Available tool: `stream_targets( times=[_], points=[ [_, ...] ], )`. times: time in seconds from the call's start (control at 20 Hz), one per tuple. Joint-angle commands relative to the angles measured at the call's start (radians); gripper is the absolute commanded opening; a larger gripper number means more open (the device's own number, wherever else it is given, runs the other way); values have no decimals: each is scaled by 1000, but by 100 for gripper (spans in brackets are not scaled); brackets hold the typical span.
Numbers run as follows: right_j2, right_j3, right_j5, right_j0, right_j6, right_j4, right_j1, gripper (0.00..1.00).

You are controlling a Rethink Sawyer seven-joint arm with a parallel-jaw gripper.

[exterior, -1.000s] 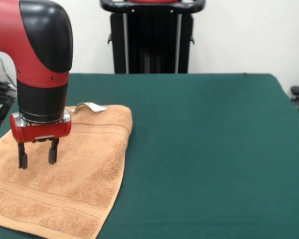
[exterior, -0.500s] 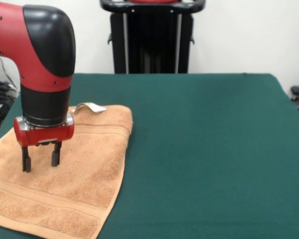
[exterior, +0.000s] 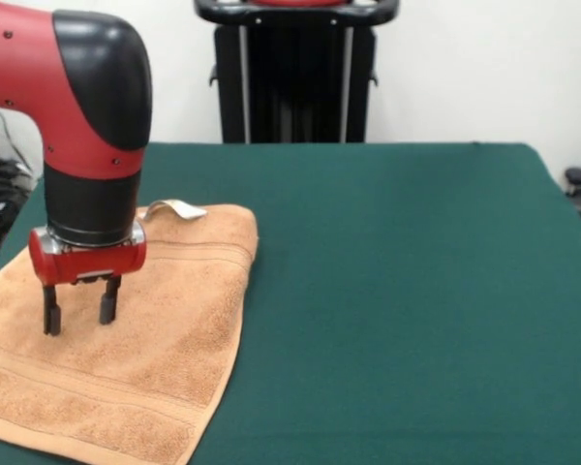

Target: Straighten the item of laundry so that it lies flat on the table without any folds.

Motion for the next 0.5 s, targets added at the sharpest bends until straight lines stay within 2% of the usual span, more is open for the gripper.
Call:
stream_targets(
  times=[0.05,0.25,0.5],
  points=[
    [-24,48,-83,104,73,-119,145,100],
    [-115,-3,-53,177,118,-173,156,100],
    [-189,-33,-39,227,158,-201,173,100]
  ],
)
